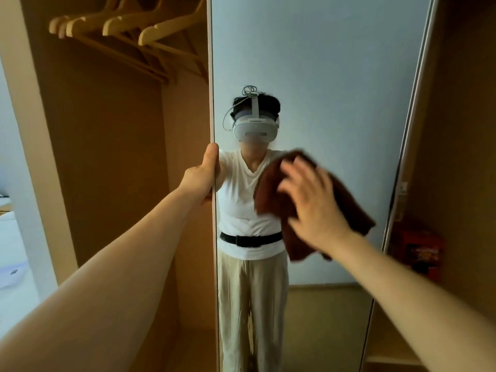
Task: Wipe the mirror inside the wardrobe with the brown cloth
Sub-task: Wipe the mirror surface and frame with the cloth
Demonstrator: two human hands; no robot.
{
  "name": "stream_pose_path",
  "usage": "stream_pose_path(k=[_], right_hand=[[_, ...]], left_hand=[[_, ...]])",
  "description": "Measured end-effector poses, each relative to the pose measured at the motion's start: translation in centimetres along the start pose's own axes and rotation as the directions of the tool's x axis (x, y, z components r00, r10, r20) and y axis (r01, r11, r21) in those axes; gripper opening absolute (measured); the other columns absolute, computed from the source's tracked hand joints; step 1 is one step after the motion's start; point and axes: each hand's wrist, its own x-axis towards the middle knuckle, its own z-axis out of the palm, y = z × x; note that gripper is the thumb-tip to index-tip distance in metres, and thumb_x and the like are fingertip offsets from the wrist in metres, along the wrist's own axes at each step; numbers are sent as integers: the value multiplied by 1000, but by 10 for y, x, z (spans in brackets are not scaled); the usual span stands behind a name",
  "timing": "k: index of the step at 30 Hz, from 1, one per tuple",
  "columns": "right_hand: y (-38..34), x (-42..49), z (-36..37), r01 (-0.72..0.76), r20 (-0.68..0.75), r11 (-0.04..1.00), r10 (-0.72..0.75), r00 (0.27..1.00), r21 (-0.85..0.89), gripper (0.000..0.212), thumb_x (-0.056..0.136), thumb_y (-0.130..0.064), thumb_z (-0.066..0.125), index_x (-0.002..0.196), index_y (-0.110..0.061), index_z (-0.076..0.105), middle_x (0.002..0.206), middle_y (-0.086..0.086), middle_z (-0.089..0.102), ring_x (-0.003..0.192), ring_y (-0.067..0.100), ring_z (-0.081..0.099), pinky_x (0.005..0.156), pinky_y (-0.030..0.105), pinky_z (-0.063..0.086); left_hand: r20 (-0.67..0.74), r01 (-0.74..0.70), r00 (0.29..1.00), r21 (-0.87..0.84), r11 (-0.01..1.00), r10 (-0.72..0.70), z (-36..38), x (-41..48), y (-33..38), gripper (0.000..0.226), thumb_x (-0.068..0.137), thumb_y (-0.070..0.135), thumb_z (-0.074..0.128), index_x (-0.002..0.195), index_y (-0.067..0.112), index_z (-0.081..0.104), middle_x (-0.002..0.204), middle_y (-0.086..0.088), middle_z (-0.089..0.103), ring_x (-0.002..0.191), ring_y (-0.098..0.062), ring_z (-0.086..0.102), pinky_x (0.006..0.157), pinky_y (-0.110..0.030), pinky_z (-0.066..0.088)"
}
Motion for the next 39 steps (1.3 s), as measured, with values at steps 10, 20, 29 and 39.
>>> stream_pose_path(k=[10, 20, 29, 39], right_hand=[[21, -49, -9, 490, 502, 870, -397, 768, -61, 74, 56, -5, 79, 123, -25, 54, 150, 0, 36, 142, 21, 23, 113, 53, 19], [94, 56, -87, -68, 62, 993, 74, 995, -96, 52, 76, -2, 63, 123, -16, 45, 154, 3, 25, 145, 22, 11, 116, 45, 8], [64, -89, -12, 160, 140, 986, -152, 978, -51, 54, 70, 1, 61, 118, -18, 45, 150, 8, 33, 142, 30, 20, 112, 54, 18], [113, -38, -65, 157, 242, 983, -131, 961, -93, 74, 68, -8, 73, 137, -14, 45, 146, 13, 39, 138, 28, 30, 115, 42, 16]], left_hand=[[-34, 7, 999, 20, 1000, -6, 3, -3, 2, 79, 83, 76, 33, 113, 5, 52, 100, -11, 57, 91, -27, 57, 88, -40, 51], [-99, 42, 994, -10, 999, -43, 6, -13, 10, 70, 85, 70, 38, 108, 5, 51, 108, -12, 58, 100, -30, 58, 89, -42, 51], [-327, -248, 849, 449, 859, 416, 42, -51, 34, 57, 86, 46, 57, 131, 14, 47, 138, -8, 36, 127, -28, 39, 100, -41, 40], [545, -794, 512, 596, 123, 664, 166, -101, 24, 99, 72, 44, 69, 151, 15, 17, 150, -11, 25, 136, -32, 27, 109, -50, 31]])
